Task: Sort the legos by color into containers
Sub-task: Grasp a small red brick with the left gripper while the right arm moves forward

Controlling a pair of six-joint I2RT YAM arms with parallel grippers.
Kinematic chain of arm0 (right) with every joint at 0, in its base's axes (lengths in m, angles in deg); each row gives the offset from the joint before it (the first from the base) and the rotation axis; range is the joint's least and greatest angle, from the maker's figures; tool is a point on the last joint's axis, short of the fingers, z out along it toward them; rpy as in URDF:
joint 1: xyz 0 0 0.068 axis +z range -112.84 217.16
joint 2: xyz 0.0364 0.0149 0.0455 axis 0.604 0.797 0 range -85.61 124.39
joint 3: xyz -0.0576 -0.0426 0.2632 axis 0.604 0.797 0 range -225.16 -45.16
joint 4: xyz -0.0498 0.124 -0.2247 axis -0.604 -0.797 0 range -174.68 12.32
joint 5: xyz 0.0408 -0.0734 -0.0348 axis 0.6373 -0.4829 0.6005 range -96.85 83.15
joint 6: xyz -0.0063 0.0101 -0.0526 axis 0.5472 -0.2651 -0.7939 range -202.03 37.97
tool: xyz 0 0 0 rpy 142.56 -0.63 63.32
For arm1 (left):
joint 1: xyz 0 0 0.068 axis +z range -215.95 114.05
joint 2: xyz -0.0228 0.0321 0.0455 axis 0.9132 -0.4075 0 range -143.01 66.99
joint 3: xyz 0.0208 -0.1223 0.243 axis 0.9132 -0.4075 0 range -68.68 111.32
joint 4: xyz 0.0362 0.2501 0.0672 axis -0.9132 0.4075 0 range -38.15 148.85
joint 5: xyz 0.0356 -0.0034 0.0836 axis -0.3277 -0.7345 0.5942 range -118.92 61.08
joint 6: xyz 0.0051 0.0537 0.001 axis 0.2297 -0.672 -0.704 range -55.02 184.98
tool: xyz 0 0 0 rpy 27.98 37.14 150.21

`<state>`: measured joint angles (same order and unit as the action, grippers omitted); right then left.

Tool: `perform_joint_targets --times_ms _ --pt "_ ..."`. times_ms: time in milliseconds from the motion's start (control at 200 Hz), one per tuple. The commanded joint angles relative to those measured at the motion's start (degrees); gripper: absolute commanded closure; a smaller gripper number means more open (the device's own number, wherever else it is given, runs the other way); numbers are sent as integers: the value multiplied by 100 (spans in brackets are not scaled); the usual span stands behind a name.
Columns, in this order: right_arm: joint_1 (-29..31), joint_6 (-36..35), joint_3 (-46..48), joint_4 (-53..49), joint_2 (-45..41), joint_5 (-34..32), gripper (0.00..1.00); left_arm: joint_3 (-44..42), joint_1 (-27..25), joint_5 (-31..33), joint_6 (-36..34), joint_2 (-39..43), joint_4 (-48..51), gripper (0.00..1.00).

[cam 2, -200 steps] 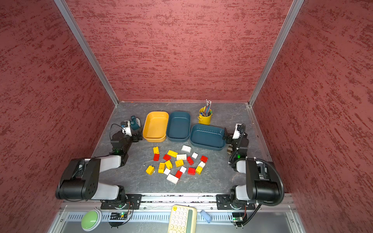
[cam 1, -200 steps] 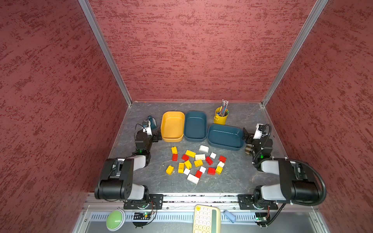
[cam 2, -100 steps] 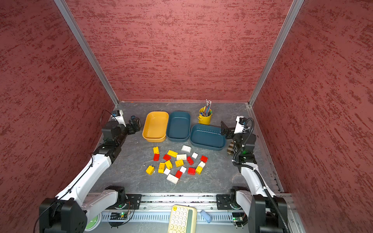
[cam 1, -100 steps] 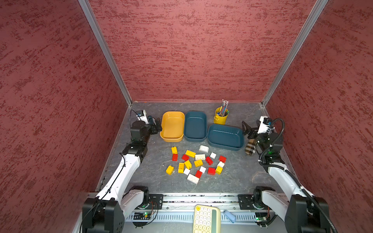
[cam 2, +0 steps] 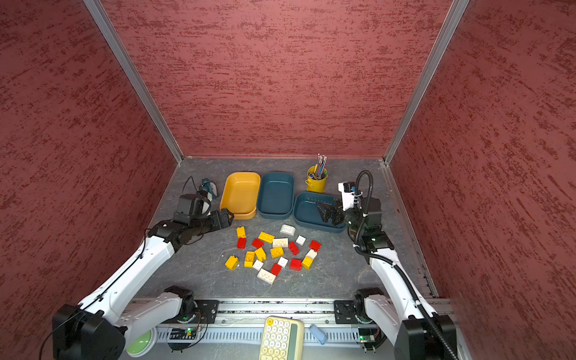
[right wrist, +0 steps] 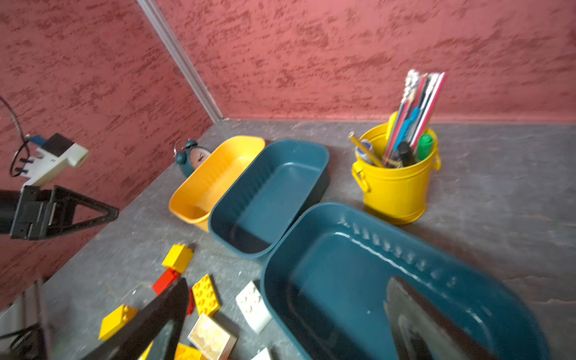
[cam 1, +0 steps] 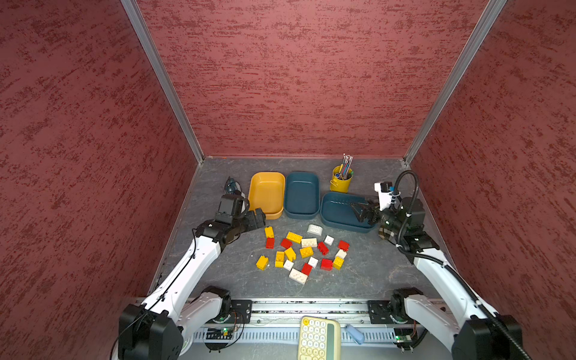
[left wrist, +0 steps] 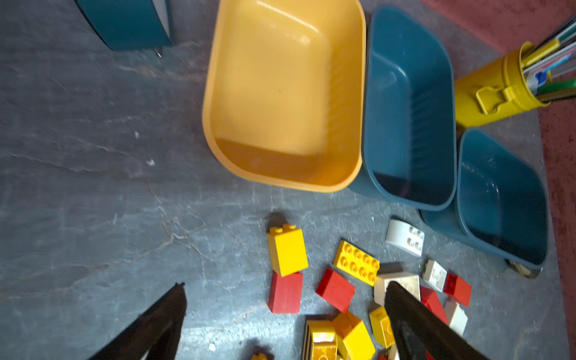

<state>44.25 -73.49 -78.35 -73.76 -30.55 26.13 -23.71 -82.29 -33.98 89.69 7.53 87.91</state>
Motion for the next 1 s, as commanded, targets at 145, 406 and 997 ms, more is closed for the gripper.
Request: perform_joint_targets --times_ms 145,406,997 --pt "563 -126 -158 -819 -76 35 1 -360 -931 213 353 -320 263 3" --pt "845 -186 -149 -952 40 -140 1 -717 -1677 839 333 -1071 -462 16" --pt "1095 -301 -139 -1139 118 -377 1 -568 -2221 1829 298 -2316 -958 50"
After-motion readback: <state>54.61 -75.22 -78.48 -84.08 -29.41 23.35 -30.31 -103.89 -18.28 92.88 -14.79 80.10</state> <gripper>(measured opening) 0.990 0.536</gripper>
